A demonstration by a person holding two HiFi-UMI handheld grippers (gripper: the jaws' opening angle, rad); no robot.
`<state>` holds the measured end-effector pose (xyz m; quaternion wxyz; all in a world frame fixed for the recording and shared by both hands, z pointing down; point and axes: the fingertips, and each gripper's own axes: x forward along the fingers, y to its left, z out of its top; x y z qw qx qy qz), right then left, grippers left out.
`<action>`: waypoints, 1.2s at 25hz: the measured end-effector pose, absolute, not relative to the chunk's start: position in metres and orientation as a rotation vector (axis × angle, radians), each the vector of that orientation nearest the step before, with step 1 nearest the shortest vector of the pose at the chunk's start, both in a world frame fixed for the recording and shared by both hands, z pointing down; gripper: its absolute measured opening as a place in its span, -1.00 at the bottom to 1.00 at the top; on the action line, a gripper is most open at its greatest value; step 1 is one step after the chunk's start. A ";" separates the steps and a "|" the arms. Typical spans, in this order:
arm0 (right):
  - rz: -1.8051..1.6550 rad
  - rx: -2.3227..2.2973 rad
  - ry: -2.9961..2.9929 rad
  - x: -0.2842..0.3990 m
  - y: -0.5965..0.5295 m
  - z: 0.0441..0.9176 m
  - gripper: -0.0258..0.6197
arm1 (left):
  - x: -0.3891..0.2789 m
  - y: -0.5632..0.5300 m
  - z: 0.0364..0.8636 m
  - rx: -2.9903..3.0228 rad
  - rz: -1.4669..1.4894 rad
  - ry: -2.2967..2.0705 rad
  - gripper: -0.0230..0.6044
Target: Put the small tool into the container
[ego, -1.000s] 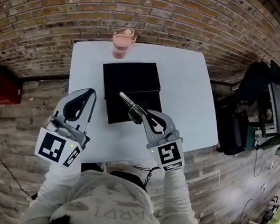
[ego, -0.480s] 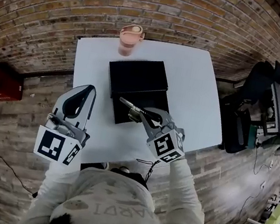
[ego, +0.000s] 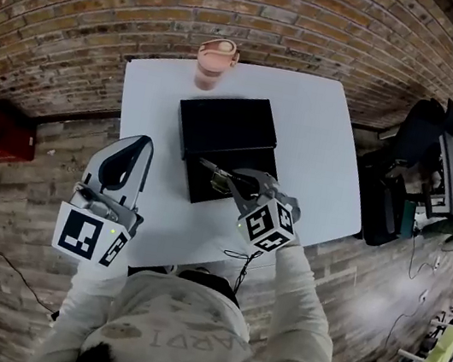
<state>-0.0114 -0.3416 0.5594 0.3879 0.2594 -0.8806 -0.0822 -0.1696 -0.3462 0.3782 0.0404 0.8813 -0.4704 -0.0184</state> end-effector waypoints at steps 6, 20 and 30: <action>-0.227 0.630 -2.193 -0.009 -0.347 0.575 -0.87 | -0.174 -0.349 0.382 2.691 -0.056 -1.444 -0.91; -0.139 0.667 -2.040 0.019 -0.357 0.616 -0.87 | -0.176 -0.353 0.386 2.682 -0.044 -1.438 -0.91; -0.138 0.739 -1.997 0.015 -0.361 0.620 -0.86 | -0.175 -0.353 0.392 2.682 -0.040 -1.408 -0.91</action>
